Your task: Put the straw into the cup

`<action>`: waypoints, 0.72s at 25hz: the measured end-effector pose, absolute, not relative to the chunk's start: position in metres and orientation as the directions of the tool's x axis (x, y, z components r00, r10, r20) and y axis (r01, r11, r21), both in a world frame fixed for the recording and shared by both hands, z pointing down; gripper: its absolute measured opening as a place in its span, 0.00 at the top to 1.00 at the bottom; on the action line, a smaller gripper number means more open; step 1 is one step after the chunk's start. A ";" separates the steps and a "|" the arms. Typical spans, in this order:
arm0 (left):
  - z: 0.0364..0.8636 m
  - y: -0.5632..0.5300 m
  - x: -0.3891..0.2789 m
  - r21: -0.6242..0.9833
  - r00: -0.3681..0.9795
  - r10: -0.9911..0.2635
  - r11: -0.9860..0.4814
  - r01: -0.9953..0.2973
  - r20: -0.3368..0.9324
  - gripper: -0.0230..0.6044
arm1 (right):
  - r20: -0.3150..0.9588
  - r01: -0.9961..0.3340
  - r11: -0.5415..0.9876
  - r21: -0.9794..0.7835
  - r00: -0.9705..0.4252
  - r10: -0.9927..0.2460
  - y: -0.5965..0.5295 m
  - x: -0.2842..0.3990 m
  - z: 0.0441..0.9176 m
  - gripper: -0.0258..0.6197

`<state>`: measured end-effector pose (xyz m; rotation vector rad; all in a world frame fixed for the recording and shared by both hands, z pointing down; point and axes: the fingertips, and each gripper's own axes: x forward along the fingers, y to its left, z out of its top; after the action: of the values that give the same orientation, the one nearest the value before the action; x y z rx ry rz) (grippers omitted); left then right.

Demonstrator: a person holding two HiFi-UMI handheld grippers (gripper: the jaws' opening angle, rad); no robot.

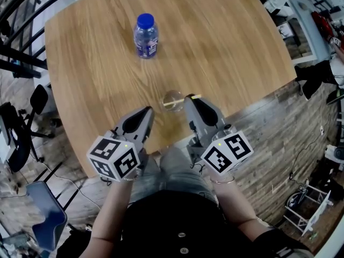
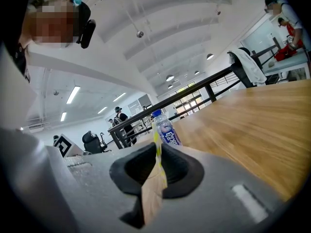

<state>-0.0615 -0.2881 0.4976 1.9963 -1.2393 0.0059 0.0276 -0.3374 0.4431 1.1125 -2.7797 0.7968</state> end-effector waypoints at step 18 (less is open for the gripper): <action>0.479 -0.289 -0.060 0.564 0.526 -0.767 -0.267 -0.782 0.367 0.94 | 0.219 -0.655 0.618 -0.435 -0.743 -0.633 -0.338 0.030 0.434 0.78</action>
<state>-0.0597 -0.2887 0.4794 2.0507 -1.2539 0.0267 0.0300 -0.3382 0.4335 1.1086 -2.7863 0.7763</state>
